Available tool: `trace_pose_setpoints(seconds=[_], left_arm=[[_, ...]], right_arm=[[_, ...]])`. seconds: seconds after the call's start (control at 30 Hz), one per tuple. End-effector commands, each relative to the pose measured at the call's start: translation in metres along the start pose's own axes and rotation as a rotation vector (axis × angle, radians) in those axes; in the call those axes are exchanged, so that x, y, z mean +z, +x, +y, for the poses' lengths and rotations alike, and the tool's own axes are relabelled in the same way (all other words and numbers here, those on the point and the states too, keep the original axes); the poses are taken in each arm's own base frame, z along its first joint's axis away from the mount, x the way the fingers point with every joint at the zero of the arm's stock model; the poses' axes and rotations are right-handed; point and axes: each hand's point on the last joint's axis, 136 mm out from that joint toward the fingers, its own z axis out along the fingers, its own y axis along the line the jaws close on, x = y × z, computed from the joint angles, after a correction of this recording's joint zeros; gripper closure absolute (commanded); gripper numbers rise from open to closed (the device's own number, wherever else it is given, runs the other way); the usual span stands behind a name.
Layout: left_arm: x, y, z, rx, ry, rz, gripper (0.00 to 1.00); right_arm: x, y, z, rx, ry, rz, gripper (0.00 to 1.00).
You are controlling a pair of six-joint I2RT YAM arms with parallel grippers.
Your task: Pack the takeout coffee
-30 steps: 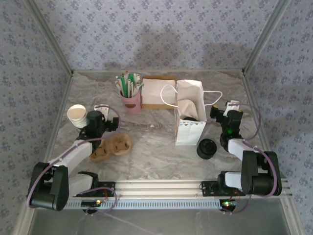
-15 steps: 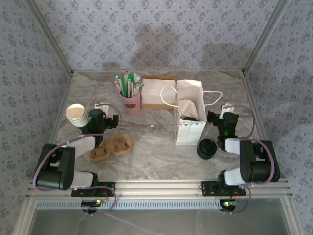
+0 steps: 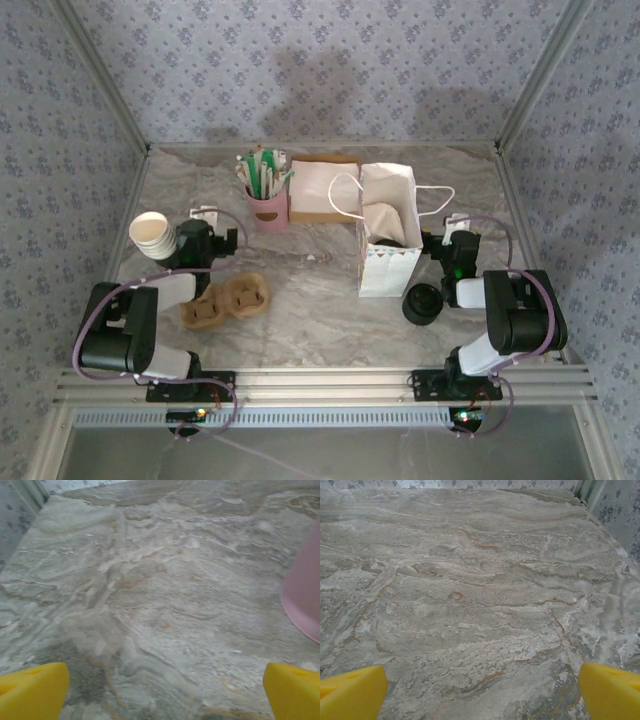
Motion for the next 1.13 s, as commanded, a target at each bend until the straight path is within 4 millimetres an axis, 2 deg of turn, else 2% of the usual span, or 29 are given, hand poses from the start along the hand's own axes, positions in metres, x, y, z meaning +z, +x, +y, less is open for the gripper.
trace_pose_setpoints(seconds=[0.0,0.27,0.37,1.1], left_arm=[[0.002,-0.012,0.011,0.002,-0.04,-0.092,0.0],[0.01,-0.002,0.035,-0.131,-0.054,-0.092,0.0],[0.013,0.002,0.031,-0.128,-0.029,-0.09,0.0],[0.014,0.002,0.03,-0.125,-0.026,-0.093,0.0]], right_arm=[[0.004,-0.013,0.004,-0.019,-0.018,-0.034,0.0],[0.004,-0.012,0.006,-0.017,-0.03,-0.027,0.0],[0.007,-0.012,0.006,0.006,-0.069,-0.013,0.0],[0.007,-0.012,0.005,0.006,-0.066,-0.015,0.0]])
